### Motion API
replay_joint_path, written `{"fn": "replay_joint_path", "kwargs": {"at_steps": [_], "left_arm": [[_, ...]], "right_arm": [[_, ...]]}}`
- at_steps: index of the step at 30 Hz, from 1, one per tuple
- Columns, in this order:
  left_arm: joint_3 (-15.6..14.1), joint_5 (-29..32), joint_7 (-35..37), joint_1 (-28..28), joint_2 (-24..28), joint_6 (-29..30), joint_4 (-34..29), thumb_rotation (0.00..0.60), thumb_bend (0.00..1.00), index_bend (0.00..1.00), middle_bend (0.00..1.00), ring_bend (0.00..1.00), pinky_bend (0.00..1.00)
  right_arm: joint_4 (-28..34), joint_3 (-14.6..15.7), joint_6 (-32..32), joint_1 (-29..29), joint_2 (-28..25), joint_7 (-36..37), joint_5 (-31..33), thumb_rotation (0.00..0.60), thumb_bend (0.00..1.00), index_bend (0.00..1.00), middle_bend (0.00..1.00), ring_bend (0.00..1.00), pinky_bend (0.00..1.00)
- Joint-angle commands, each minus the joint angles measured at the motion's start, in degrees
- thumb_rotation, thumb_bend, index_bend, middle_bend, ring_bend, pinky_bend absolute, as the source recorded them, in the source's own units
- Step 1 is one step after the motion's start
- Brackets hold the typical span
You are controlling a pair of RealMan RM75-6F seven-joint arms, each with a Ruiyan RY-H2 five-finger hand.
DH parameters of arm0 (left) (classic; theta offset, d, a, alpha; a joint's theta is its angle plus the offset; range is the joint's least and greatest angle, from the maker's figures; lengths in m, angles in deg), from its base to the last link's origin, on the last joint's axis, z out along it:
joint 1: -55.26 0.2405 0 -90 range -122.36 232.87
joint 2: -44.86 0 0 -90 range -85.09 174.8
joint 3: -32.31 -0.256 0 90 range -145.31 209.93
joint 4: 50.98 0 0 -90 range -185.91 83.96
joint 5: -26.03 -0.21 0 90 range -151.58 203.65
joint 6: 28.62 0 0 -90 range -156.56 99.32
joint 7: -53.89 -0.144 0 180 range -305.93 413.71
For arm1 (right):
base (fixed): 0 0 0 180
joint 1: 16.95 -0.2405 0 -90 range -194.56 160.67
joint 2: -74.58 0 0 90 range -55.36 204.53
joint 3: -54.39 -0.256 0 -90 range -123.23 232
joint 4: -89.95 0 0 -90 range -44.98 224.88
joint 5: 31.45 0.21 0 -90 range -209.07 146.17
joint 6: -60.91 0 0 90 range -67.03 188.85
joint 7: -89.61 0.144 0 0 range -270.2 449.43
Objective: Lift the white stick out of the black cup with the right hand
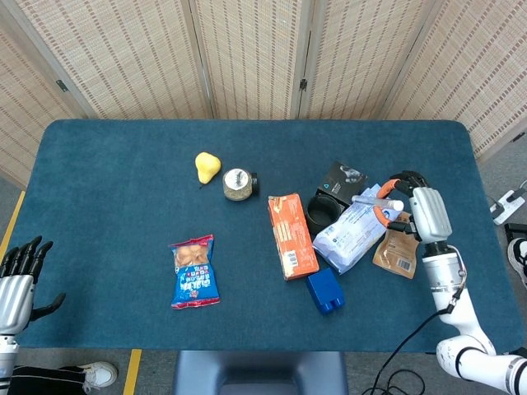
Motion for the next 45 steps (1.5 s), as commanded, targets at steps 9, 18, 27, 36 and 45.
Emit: {"fn": "replay_joint_path", "kwargs": {"at_steps": [9,18,27,36,45], "left_arm": [[-0.06,0.02,0.29,0.32,0.18,0.35,0.06,0.6,0.25,0.11,0.04,0.0,0.05],[-0.12,0.09,0.52,0.56,0.25,0.54,0.22,0.6,0.25,0.11,0.04,0.0,0.05],[-0.05,0.33,0.72,0.64,0.12,0.47,0.52,0.6,0.26,0.11,0.04,0.0,0.05],[-0.08,0.38,0.73,0.71,0.02,0.44,0.52,0.6,0.26,0.11,0.04,0.0,0.05],[-0.02,0.7,0.77,0.69,-0.01,0.16,0.65,0.6,0.25,0.11,0.04,0.0,0.05]], "right_arm": [[5.91,-2.17,-8.91,-1.96,-4.63,12.39,5.84,0.6,0.4,0.69,0.51,0.25,0.16],[1.54,-2.31,-11.82,-6.35,-0.44,5.58,10.53,0.6,0.4,0.69,0.51,0.25,0.16],[-3.55,-1.88,-13.89,-9.29,4.69,2.89,13.41,0.6,0.4,0.69,0.51,0.25,0.16],[-11.08,-0.95,-16.94,-11.55,10.66,3.25,14.4,0.6,0.41,0.69,0.48,0.22,0.16],[-14.49,0.56,-19.31,-12.38,11.69,2.66,12.41,0.6,0.4,0.47,0.32,0.1,0.14]]}}
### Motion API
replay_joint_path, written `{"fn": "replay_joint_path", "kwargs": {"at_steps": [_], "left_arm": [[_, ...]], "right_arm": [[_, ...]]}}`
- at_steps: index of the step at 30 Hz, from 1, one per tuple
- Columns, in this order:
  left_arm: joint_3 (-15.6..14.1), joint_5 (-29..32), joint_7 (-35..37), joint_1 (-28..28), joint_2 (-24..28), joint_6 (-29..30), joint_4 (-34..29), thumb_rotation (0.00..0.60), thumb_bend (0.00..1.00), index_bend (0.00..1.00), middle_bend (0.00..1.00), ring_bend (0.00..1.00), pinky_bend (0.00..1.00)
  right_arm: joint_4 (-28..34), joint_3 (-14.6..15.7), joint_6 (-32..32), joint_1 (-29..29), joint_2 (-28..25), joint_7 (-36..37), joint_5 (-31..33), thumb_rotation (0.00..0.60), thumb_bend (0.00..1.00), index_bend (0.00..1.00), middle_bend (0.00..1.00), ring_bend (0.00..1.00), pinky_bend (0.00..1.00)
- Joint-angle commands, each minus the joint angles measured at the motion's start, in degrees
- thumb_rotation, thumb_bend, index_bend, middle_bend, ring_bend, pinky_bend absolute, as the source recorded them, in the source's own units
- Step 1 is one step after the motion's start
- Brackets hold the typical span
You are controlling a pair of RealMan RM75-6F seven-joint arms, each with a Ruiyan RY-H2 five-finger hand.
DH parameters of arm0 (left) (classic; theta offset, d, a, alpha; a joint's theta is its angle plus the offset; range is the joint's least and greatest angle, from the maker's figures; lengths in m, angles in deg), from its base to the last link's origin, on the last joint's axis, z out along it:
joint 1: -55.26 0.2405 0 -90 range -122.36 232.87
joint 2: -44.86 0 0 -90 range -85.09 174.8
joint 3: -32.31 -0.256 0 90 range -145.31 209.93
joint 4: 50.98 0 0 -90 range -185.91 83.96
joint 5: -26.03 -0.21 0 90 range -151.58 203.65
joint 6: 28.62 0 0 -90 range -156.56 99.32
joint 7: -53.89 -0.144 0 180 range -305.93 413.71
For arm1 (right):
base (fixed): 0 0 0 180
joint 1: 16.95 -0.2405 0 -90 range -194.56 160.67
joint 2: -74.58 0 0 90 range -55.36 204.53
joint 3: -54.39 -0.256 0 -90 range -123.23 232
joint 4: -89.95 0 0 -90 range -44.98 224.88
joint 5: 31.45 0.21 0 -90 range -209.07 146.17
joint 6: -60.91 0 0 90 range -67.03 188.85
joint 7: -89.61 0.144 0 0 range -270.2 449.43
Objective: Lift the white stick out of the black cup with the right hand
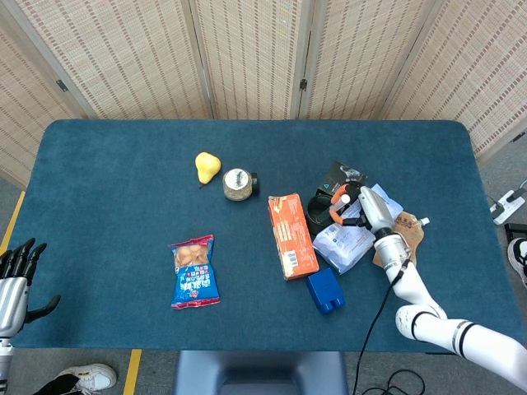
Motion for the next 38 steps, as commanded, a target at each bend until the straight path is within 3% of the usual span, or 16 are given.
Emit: {"fn": "replay_joint_path", "kwargs": {"at_steps": [1,6,9,12,18,21,24,31,38], "left_arm": [[-0.01,0.03,0.02,-0.02,-0.05,-0.08,0.07,0.6,0.25,0.11,0.04,0.0,0.05],[0.12,0.31,0.27,-0.08,-0.17,-0.29,0.34,0.6,0.25,0.11,0.04,0.0,0.05],[0.15,0.14,0.36,-0.15,-0.2,-0.26,0.36,0.6,0.25,0.11,0.04,0.0,0.05],[0.19,0.05,0.36,-0.23,-0.18,-0.28,0.34,0.6,0.25,0.11,0.04,0.0,0.05],[0.34,-0.18,0.14,-0.4,-0.16,-0.18,0.06,0.6,0.26,0.11,0.04,0.0,0.05],[0.43,-0.35,-0.12,-0.59,-0.16,-0.19,-0.19,0.6,0.26,0.11,0.04,0.0,0.05],[0.5,-0.6,-0.41,-0.74,-0.22,-0.1,-0.45,0.6,0.25,0.11,0.04,0.0,0.05],[0.61,-1.06,-1.55,-0.96,-0.47,0.29,-1.2,0.6,0.26,0.11,0.04,0.0,0.05],[1.33,-1.08,-2.19,-0.85,-0.98,1.73,-1.73,0.6,0.26,0.11,0.04,0.0,0.05]], "right_arm": [[-0.02,0.36,-0.34,-0.03,-0.5,-0.39,-0.56,0.6,0.4,0.41,0.3,0.08,0.13],[2.0,0.86,-1.75,0.63,-3.95,-0.36,-1.36,0.6,0.35,0.15,0.19,0.01,0.11],[4.71,0.85,-0.72,1.97,-7.14,0.03,-2.43,0.6,0.22,0.05,0.14,0.0,0.09],[6.9,1.13,2.1,3.7,-10.08,-0.7,-4.42,0.6,0.18,0.04,0.14,0.0,0.09],[12.47,4.52,15.45,9.83,-15.24,-13.18,-9.6,0.6,0.24,0.05,0.17,0.0,0.09],[16.82,6.33,21.52,13.97,-18.16,-17.31,-11.0,0.6,0.25,0.11,0.23,0.02,0.09],[19.96,8.51,24.52,17.08,-20.66,-18.41,-12.95,0.6,0.25,0.18,0.25,0.05,0.1],[23.04,14.49,31.52,24.5,-22.49,-16.83,-19.52,0.6,0.25,0.17,0.19,0.04,0.1],[23.34,15.84,37.74,29.0,-22.15,-17.53,-22.49,0.6,0.25,0.13,0.16,0.01,0.1]]}}
